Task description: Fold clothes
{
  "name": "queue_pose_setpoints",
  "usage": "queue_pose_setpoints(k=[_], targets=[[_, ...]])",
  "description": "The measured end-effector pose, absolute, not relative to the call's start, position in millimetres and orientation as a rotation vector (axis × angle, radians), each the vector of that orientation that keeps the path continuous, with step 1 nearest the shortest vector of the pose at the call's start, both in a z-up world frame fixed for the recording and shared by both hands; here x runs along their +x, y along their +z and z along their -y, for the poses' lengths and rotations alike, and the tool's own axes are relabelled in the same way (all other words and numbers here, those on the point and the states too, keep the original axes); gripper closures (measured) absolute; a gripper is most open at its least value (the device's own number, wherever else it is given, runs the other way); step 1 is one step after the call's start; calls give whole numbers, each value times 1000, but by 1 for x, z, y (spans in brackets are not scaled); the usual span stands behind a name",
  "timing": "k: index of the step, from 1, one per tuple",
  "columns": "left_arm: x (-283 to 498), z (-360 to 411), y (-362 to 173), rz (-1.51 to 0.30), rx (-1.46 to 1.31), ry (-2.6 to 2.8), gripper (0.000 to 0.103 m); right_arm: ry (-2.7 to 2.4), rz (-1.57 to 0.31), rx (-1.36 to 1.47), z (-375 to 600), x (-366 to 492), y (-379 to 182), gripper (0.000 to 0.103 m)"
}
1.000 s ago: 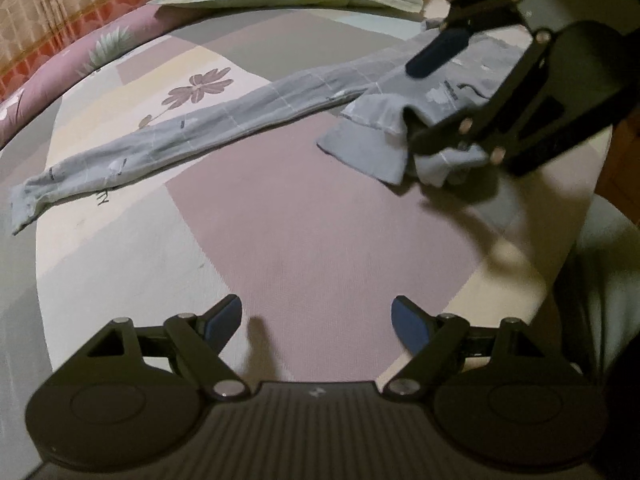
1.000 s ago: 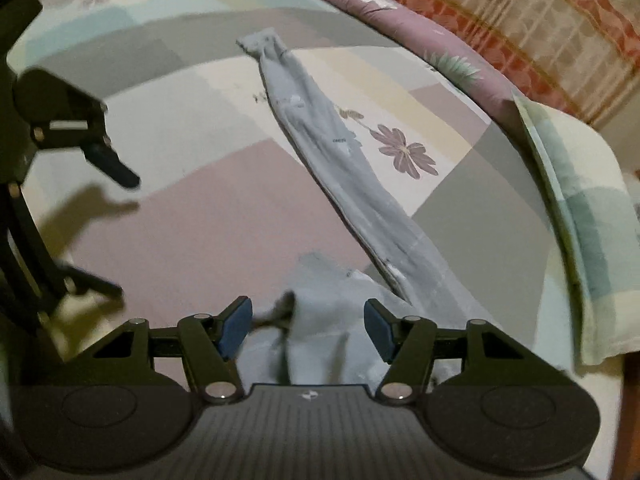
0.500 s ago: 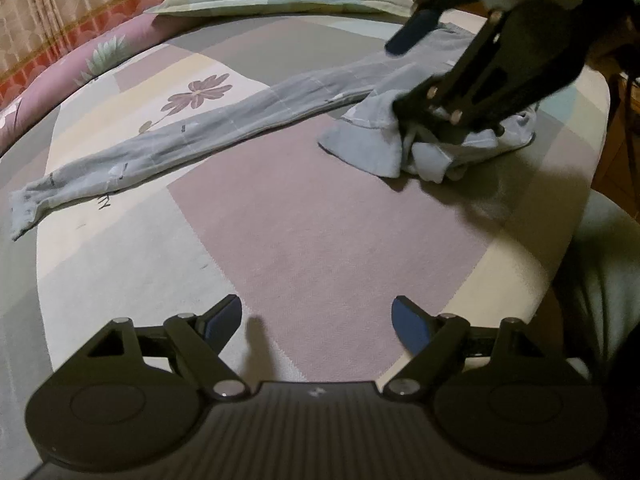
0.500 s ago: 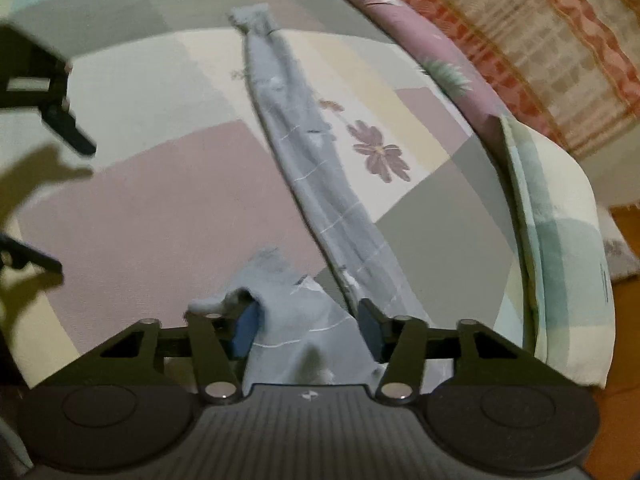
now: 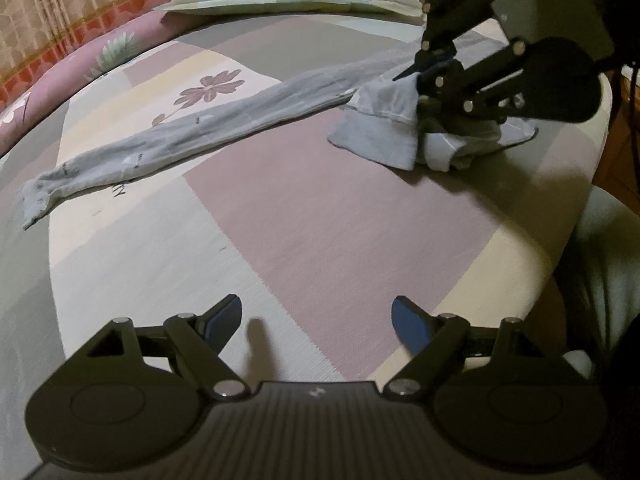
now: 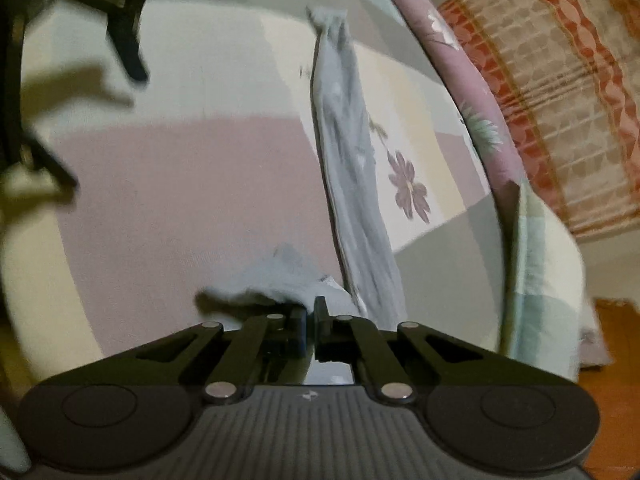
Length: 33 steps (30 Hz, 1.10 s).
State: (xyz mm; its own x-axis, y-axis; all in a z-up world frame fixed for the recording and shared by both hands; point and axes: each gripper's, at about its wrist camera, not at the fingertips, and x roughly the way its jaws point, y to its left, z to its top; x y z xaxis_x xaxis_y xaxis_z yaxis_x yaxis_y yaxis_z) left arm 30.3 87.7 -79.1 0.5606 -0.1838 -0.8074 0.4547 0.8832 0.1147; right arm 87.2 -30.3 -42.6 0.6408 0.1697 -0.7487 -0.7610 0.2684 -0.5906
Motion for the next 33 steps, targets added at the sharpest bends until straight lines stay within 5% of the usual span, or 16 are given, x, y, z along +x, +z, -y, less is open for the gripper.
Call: queue_pose_setpoints(k=[20, 27, 33], targets=[[-4, -169, -67, -896, 248, -175, 21, 1022, -728, -639, -91, 90, 15, 98], [-3, -187, -78, -925, 183, -141, 21, 1092, -888, -658, -93, 76, -14, 54], [-10, -195, -82, -950, 127, -107, 21, 1042, -971, -604, -52, 74, -35, 36]])
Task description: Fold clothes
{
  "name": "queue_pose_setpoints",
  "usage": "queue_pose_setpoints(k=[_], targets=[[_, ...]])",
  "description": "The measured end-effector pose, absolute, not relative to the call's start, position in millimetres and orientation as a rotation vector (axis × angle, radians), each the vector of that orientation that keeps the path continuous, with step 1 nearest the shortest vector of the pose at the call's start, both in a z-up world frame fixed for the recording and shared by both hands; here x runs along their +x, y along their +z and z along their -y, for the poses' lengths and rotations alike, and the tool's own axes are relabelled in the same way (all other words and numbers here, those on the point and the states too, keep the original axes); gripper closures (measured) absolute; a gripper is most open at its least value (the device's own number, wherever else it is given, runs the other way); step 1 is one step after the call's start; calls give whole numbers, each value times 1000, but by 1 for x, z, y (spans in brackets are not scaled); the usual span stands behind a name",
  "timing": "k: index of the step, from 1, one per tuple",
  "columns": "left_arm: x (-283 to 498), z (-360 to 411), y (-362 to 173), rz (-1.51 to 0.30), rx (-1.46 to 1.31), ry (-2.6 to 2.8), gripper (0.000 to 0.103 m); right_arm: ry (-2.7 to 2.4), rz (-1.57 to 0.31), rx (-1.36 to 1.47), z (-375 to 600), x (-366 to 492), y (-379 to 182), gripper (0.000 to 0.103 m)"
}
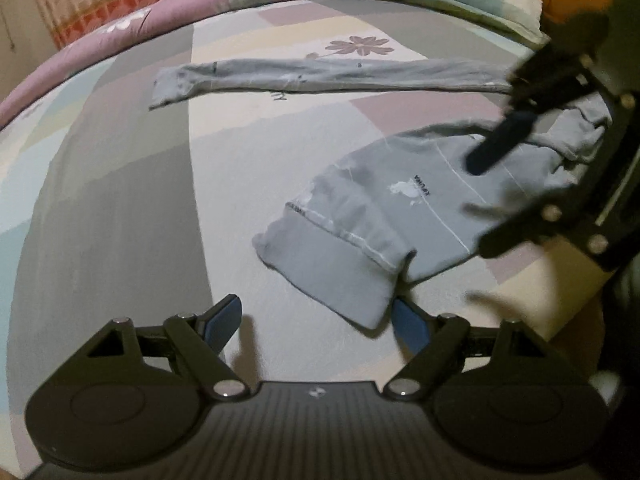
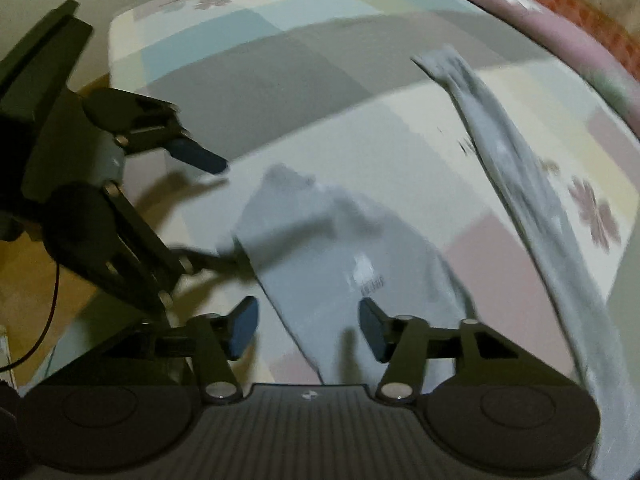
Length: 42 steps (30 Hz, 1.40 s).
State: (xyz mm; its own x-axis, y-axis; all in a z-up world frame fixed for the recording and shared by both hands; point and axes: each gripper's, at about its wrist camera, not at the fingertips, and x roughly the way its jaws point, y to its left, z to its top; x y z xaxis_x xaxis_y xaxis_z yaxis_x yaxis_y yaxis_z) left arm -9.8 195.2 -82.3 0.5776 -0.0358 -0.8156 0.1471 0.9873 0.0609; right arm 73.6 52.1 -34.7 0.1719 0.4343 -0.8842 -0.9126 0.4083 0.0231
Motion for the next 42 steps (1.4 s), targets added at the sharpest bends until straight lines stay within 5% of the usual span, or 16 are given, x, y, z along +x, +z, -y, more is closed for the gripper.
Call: queue_pose_setpoints(k=[8, 10, 14, 29, 42], targets=[[-28, -201, -55, -971, -71, -169, 21, 943, -1064, -420, 8, 88, -70, 27], [-30, -199, -51, -977, -142, -230, 19, 965, -1054, -362, 16, 87, -73, 11], [-23, -182, -61, -977, -181, -343, 19, 979, -1046, -283, 24, 83, -77, 1], [0, -240, -80, -863, -333, -87, 18, 924, -1027, -178, 58, 83, -80, 0], [-33, -225, -95, -938, -588, -216, 16, 891, -988, -168, 57, 77, -82, 0]])
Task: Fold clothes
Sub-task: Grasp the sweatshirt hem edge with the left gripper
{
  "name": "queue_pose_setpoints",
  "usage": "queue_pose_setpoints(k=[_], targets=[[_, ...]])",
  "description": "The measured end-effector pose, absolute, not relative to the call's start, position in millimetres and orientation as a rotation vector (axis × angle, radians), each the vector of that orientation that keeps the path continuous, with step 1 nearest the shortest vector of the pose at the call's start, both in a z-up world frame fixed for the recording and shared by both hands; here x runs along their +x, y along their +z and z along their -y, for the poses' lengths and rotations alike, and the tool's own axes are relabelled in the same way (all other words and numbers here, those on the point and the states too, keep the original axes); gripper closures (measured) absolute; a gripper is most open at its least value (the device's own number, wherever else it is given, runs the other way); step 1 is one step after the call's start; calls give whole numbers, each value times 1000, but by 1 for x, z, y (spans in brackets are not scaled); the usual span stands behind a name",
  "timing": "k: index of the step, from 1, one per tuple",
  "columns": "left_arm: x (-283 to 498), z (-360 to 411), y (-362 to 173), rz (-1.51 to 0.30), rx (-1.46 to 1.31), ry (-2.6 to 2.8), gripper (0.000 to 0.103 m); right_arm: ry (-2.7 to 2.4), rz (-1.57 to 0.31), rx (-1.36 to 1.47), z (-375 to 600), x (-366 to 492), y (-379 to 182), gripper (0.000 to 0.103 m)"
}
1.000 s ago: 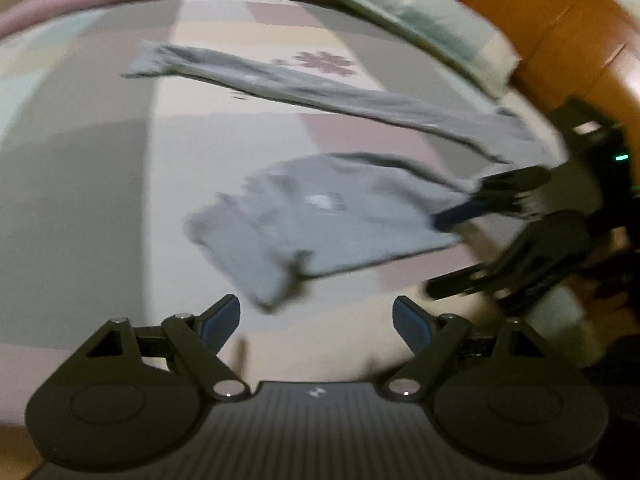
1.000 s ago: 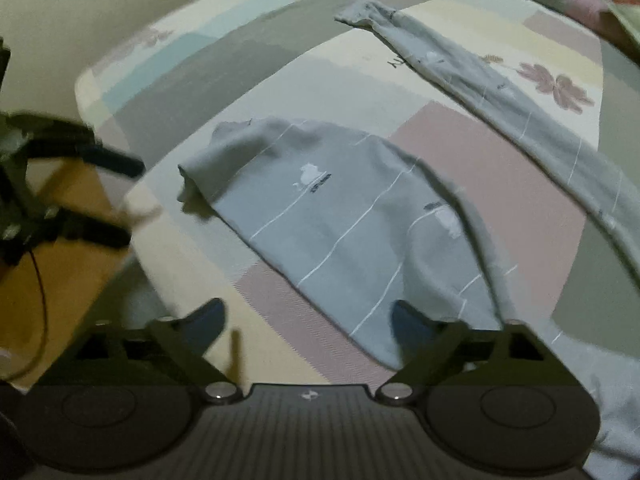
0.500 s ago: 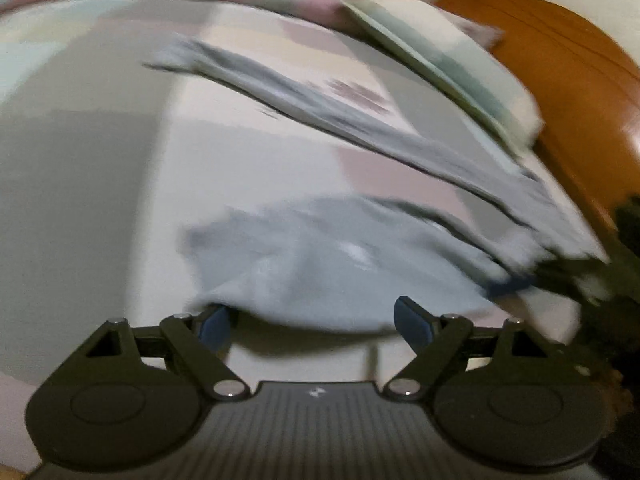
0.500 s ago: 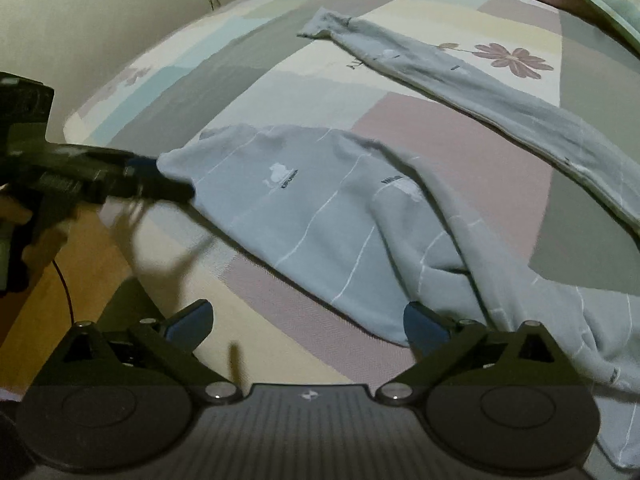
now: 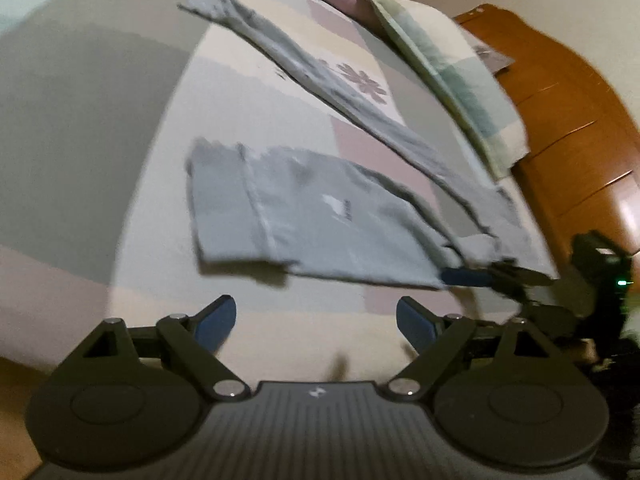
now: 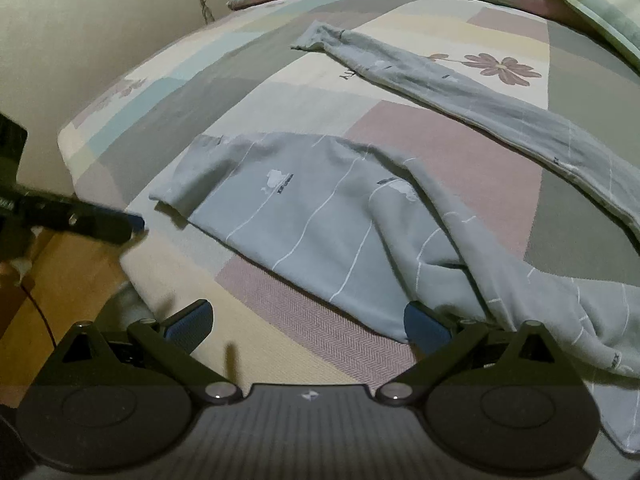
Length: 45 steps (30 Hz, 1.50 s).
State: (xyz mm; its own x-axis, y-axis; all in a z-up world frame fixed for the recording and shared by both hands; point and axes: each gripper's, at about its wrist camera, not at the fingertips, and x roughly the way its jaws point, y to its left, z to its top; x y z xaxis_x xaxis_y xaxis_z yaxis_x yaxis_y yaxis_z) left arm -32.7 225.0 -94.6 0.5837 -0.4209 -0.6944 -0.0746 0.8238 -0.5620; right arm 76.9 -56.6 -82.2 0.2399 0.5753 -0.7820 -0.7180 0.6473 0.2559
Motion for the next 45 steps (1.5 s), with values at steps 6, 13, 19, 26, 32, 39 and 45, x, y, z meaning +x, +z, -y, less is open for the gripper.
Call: queue_pose_setpoints(k=[6, 13, 19, 26, 32, 39, 45], targets=[[-5, -234, -108, -864, -679, -242, 12, 881, -986, -147, 58, 76, -82, 0], [1, -263, -126, -732, -902, -194, 20, 887, -983, -106, 63, 77, -83, 0], [13, -276, -129, -744, -904, -143, 51, 897, -978, -51, 70, 79, -84, 0], [25, -273, -126, -792, -771, -101, 78, 906, -982, 57, 82, 85, -87, 0], [20, -265, -117, -808, -628, -23, 94, 911, -971, 86, 86, 84, -88, 0], [5, -267, -89, -771, -450, 25, 96, 897, -977, 19, 95, 80, -69, 0], [-4, -271, -86, -767, -400, 17, 96, 760, -953, 108, 148, 85, -60, 0]])
